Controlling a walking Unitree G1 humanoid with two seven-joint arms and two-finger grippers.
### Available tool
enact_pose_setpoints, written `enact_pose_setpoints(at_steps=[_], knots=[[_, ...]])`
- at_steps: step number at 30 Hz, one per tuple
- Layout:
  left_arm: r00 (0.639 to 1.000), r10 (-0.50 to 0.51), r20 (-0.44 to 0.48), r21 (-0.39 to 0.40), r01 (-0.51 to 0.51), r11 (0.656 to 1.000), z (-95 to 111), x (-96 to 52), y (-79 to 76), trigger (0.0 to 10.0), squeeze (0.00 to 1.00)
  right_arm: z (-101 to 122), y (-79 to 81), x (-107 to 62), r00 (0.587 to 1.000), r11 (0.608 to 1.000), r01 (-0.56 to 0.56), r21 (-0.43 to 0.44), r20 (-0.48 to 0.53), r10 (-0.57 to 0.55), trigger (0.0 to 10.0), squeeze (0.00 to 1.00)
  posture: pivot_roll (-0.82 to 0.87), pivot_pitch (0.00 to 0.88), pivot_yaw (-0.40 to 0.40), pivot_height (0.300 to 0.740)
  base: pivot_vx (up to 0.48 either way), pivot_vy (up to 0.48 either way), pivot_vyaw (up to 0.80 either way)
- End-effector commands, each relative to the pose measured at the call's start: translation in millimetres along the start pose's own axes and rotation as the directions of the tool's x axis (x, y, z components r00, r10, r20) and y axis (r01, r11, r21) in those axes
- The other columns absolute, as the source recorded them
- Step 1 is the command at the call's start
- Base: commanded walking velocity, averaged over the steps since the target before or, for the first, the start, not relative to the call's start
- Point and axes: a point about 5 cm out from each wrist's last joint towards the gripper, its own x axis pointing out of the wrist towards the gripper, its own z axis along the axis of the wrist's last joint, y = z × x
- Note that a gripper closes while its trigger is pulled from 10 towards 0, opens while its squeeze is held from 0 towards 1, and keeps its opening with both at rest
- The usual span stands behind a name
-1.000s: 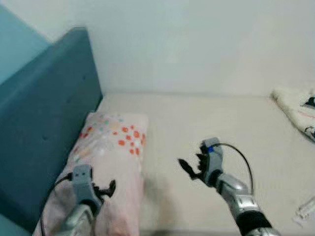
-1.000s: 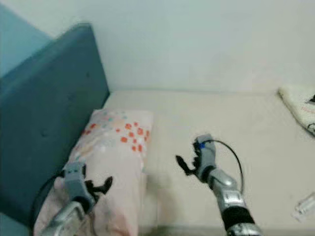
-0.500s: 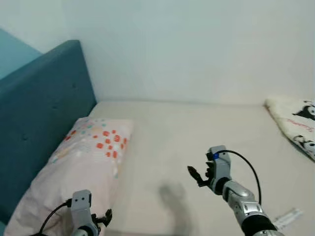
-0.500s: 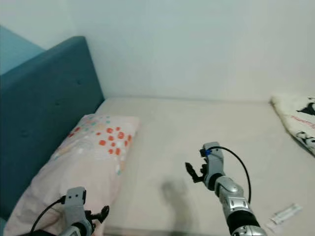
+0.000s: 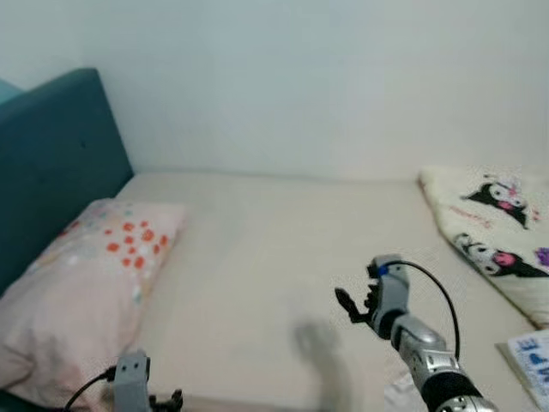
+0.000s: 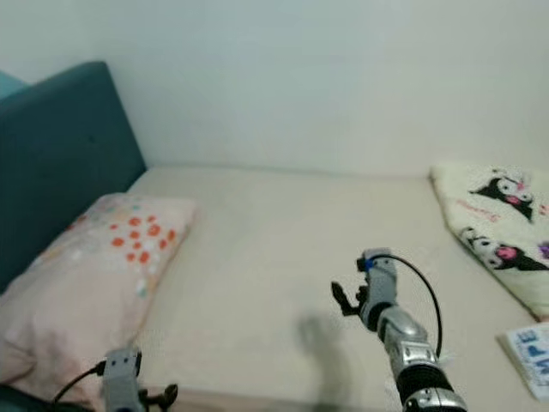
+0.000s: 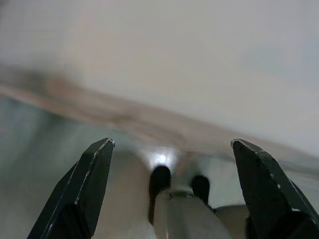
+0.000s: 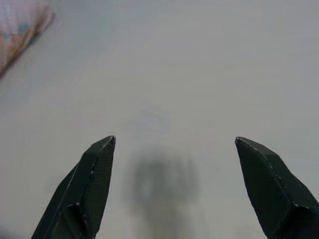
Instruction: Clean up the room
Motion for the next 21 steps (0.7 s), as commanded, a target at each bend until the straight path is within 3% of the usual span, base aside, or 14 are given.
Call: enact_pose_setpoints(at_steps=[1,3,6,12,17,21], knots=[[1.000,-0.002,-0.013,0.005,0.002,1.000,-2.8,-0.5,0.6,10.0,0.00,-2.7,-3.2,-1.5,1.000,1.000,0.013,-0.001,-0.011,-0.013,10.0,0.00,0.03,0.000,-0.020,0.740,0.000,-0.480,0.00],[0.999,0.018,-0.046,0.002,-0.018,1.000,-10.0,-2.5,5.6,10.0,0.00,-8.5,0.3,-0.7,0.999,1.000,0.005,0.012,-0.037,-0.004,10.0,0.00,0.02,0.000,-0.021,0.740,0.000,-0.480,0.00],[0.994,0.053,-0.092,0.014,-0.052,0.999,-20.3,-6.7,12.8,10.0,0.00,-26.8,8.5,-1.6,0.996,0.995,-0.008,0.097,-0.092,0.017,10.0,0.00,0.02,0.000,-0.022,0.740,0.000,-0.480,0.00],[0.992,0.082,-0.100,0.025,-0.080,0.996,-20.3,-6.3,14.3,10.0,0.00,-67.3,15.3,-12.1,0.969,0.988,0.044,0.146,-0.248,-0.006,10.0,0.00,0.03,0.000,-0.023,0.730,0.000,-0.297,0.00],[0.992,0.084,-0.091,0.025,-0.082,0.996,-17.3,-5.2,14.4,10.0,0.00,-59.5,21.7,-7.2,0.977,0.980,-0.007,0.198,-0.206,0.048,10.0,0.00,0.03,0.000,-0.020,0.705,0.000,0.000,0.00],[0.993,0.081,-0.088,0.045,-0.077,0.996,-15.6,-4.1,12.8,10.0,0.00,-52.5,24.7,-3.3,0.979,0.983,-0.032,0.183,-0.190,0.068,10.0,0.00,0.03,0.000,-0.020,0.680,0.000,0.000,0.00]])
